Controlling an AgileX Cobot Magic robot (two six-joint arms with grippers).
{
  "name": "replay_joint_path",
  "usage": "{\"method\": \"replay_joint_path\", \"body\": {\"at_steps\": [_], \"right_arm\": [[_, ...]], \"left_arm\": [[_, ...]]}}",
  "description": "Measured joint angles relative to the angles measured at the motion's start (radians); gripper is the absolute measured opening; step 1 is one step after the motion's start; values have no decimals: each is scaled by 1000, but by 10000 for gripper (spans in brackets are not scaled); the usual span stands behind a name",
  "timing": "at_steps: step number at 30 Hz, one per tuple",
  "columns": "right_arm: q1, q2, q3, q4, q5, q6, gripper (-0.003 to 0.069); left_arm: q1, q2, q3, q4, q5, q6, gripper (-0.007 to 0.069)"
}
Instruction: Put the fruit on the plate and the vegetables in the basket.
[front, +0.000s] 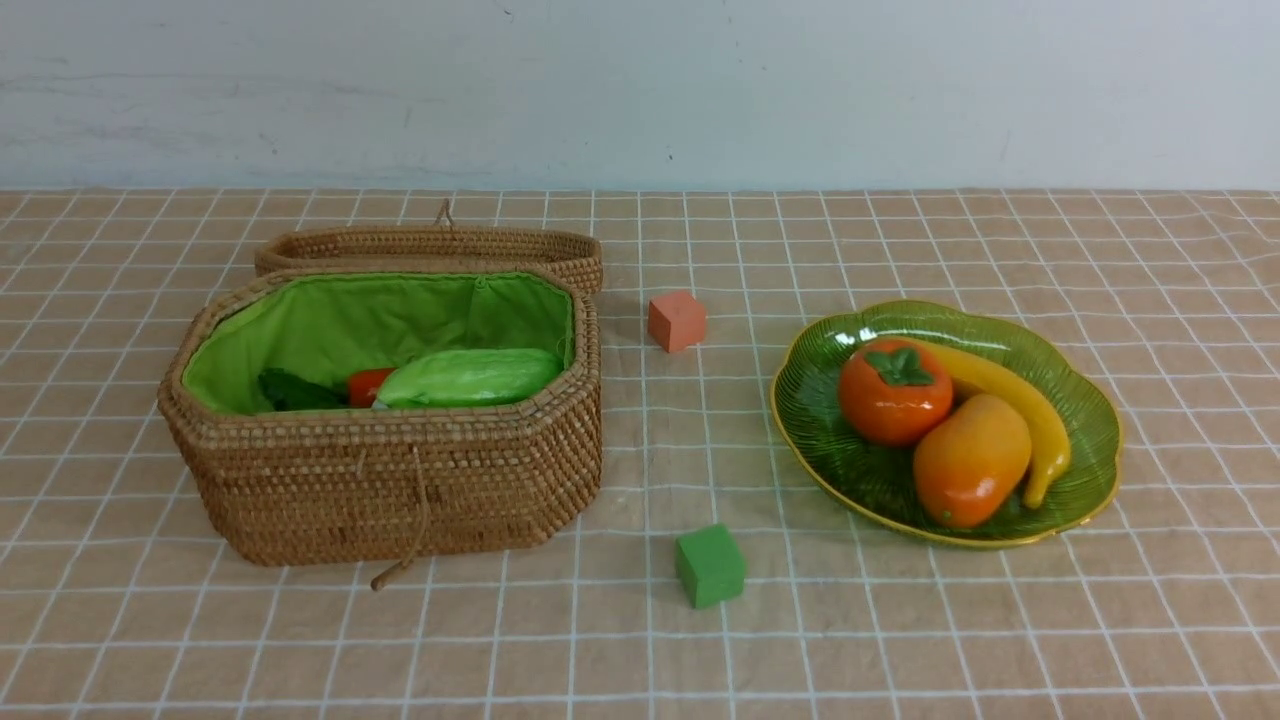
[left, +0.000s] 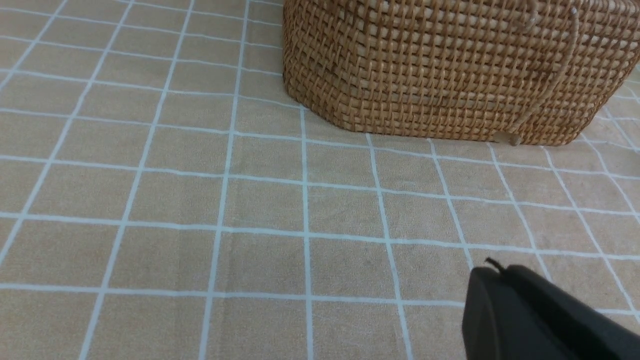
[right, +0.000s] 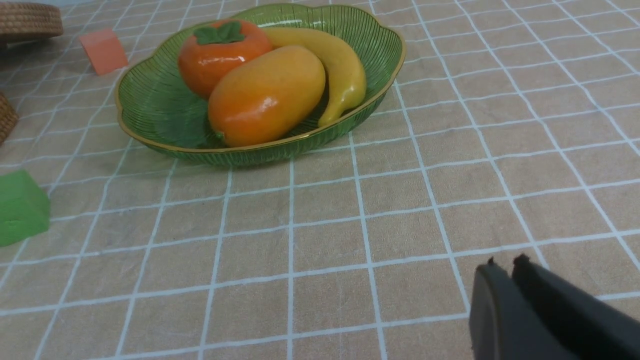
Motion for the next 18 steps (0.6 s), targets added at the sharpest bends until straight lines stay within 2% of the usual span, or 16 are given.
{"method": "replay_joint_path", "body": {"at_steps": [18], "right_arm": [[0, 0, 0, 0, 0, 0, 67]], "left_arm": [[0, 0, 0, 0, 0, 0, -8]]}}
